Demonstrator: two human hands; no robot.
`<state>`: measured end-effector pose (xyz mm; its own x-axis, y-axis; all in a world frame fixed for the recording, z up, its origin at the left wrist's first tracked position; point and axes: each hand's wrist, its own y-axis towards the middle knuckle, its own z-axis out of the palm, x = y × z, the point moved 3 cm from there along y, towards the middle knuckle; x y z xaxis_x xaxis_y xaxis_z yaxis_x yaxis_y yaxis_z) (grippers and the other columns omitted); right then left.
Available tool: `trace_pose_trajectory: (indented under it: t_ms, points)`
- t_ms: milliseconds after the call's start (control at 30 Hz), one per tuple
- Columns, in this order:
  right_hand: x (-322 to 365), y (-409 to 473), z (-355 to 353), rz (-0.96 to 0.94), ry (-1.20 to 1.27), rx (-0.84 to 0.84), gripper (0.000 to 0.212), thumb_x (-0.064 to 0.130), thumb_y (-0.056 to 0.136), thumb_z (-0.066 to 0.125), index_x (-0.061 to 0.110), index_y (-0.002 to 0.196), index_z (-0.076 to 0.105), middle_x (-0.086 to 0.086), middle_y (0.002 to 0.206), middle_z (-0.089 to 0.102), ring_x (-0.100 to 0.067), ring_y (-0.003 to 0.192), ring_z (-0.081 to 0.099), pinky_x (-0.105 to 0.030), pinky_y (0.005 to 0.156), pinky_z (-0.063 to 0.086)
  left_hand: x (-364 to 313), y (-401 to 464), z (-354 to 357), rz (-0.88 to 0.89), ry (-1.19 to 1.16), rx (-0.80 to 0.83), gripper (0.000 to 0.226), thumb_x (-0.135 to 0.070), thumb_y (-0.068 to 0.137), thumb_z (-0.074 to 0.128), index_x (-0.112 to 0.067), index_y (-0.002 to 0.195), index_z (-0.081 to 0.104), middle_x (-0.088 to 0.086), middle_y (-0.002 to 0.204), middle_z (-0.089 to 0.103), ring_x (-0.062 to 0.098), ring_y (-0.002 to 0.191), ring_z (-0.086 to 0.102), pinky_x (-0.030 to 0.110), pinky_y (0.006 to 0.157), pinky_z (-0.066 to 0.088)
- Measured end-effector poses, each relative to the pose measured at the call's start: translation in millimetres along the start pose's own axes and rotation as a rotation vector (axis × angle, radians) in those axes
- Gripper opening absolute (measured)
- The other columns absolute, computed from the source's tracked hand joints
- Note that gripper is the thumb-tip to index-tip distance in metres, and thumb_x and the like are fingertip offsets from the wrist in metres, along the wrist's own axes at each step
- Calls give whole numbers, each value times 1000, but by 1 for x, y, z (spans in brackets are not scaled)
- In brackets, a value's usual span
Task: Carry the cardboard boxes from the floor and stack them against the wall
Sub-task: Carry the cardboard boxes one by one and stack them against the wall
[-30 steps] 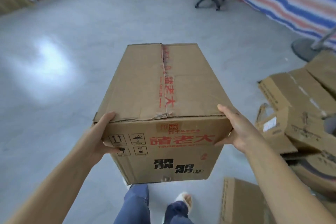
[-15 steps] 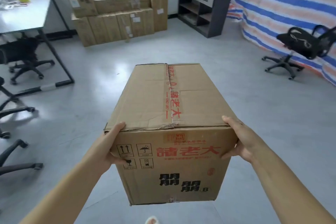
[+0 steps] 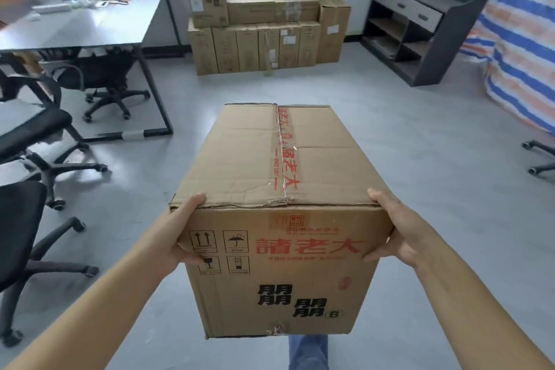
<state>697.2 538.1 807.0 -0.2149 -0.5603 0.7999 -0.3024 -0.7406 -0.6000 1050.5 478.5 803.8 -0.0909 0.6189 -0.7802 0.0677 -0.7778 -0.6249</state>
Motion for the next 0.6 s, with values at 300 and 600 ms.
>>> trace_pose_trajectory:
  t_ms: [300,600]
  points:
    - [137,180,27,36,-59,75,24,46,85,63,33,105,61,-1,125,52,-32,107,50,-67,59,52,-106,134,77,-24,-51,-76,33,-43,79,69,-27,105,57,5,114,58,29,103,56,65,65,53]
    - [251,325,91,9,-148,146,29,43,89,61,32,116,59,3,122,50,-27,103,49,-66,54,52,-198,260,101,-67,-163,-180,26,-42,81,68,-30,98,53,5,112,55,29,99,55,64,68,53]
